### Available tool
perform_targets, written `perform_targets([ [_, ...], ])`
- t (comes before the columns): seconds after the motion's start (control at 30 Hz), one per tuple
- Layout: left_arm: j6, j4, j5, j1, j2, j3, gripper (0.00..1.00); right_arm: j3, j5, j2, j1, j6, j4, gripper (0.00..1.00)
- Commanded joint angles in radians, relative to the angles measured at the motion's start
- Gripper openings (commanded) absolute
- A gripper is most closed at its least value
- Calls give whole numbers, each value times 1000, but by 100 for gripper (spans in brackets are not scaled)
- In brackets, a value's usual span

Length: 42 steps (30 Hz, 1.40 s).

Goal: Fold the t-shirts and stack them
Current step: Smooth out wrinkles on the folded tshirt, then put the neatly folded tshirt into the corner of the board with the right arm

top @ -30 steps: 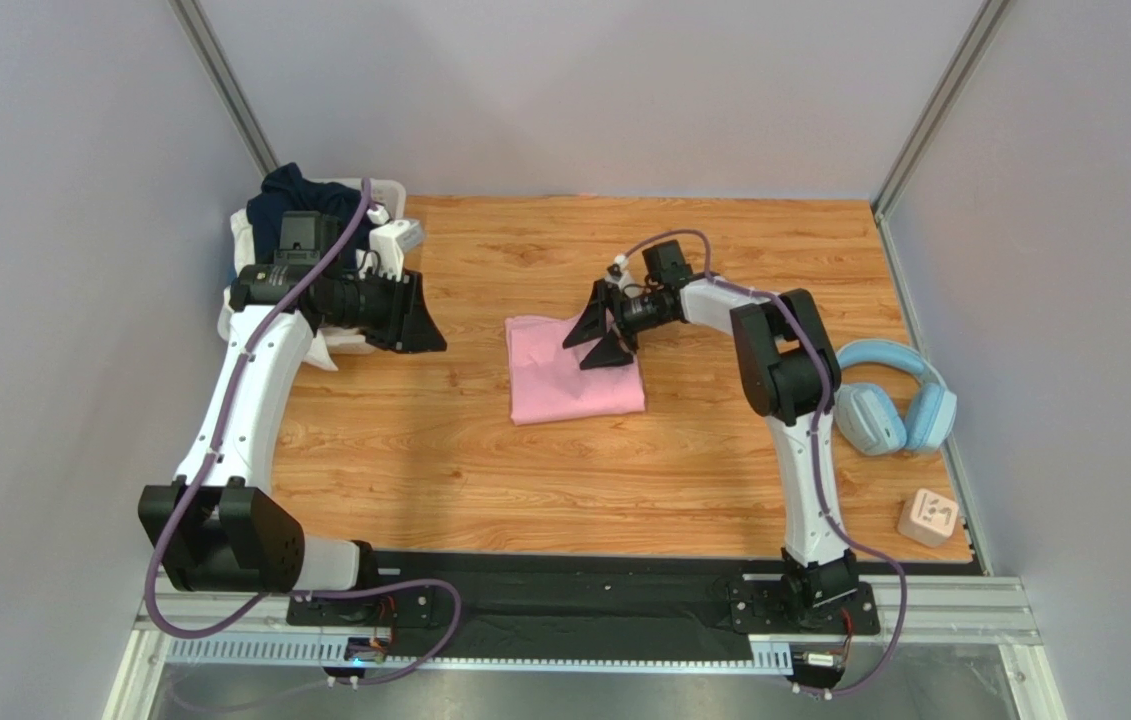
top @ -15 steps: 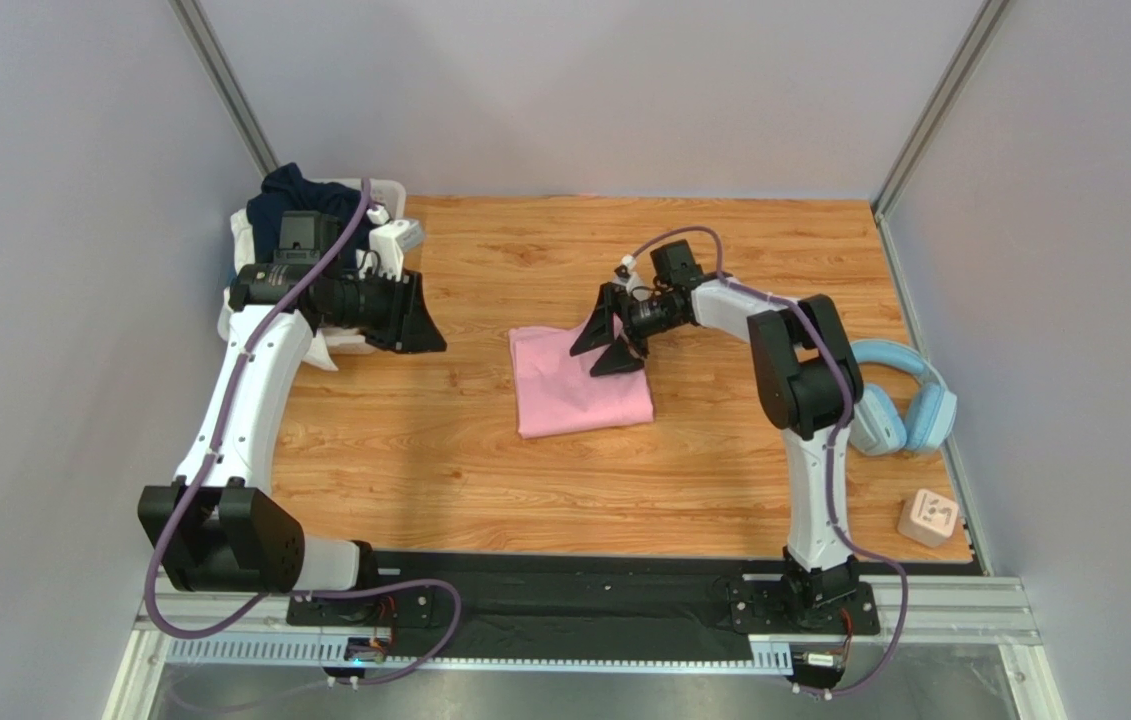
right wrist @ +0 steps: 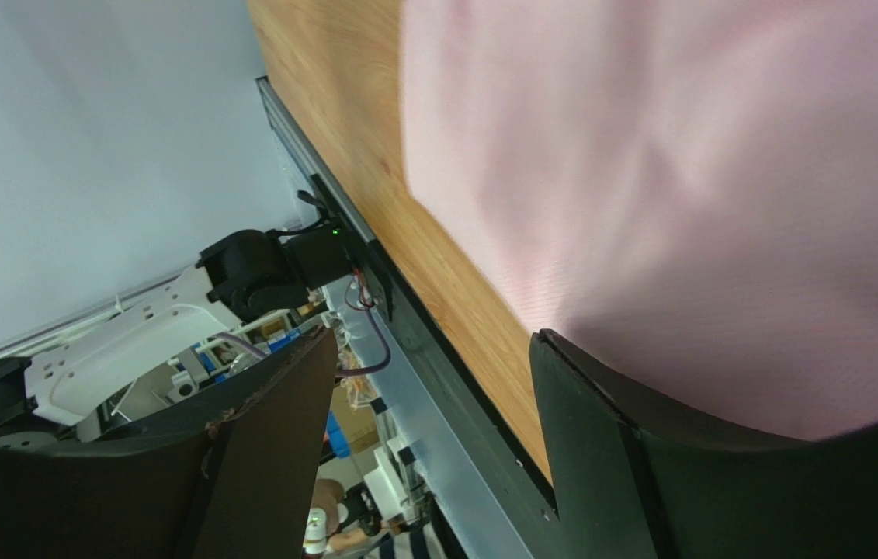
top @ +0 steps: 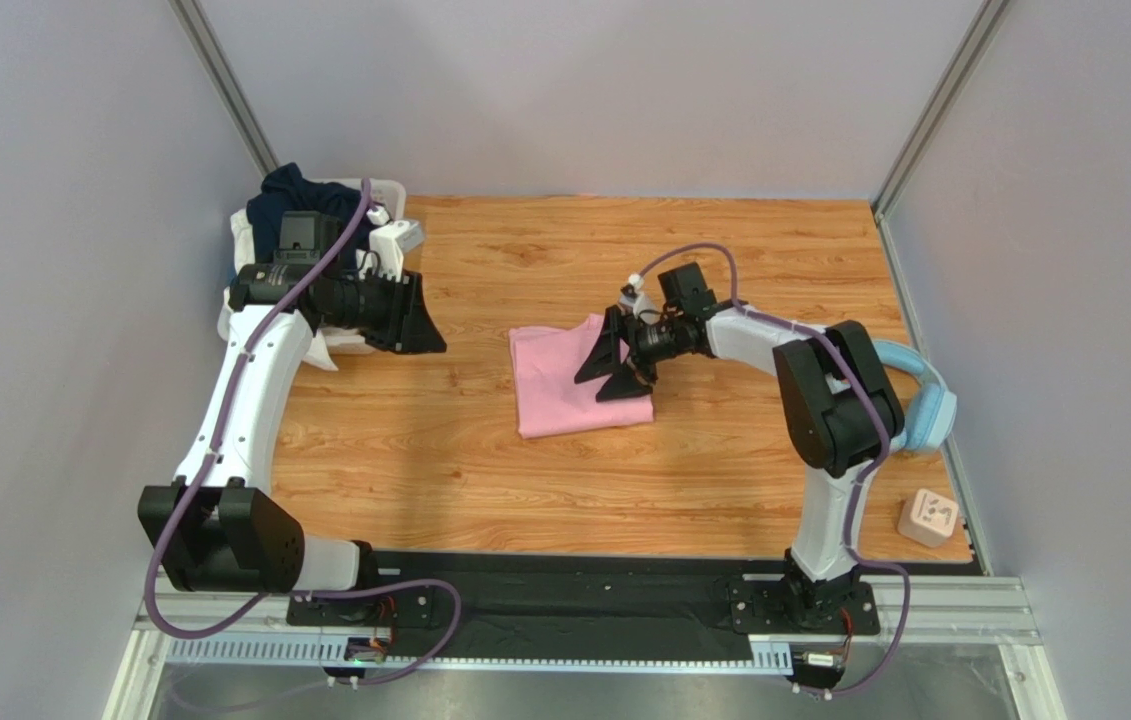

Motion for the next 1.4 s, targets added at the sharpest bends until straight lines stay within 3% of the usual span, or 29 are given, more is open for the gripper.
perform_targets([
  [0.0,29,0,12,6,-25,12,40,-39,9,74,6,33,107,68],
  [0.2,36,-6,1,6,-27,16,40,-54,23,141,9,16,105,66],
  [0.33,36,-6,3,6,-30,16,40,-54,29,90,8,16,87,66],
  [0.57,32,-8,12,6,-30,30,40,141,73,2,-47,-49,-95,70],
  [0.83,53,-39,6,6,-34,41,40,444,202,190,-204,-153,-246,70],
  [1.07,55,-60,10,6,-28,70,40,671,282,425,-224,-270,-409,70],
  [1.37,47,-66,23,6,-10,95,40,686,173,516,-221,-282,-387,71],
])
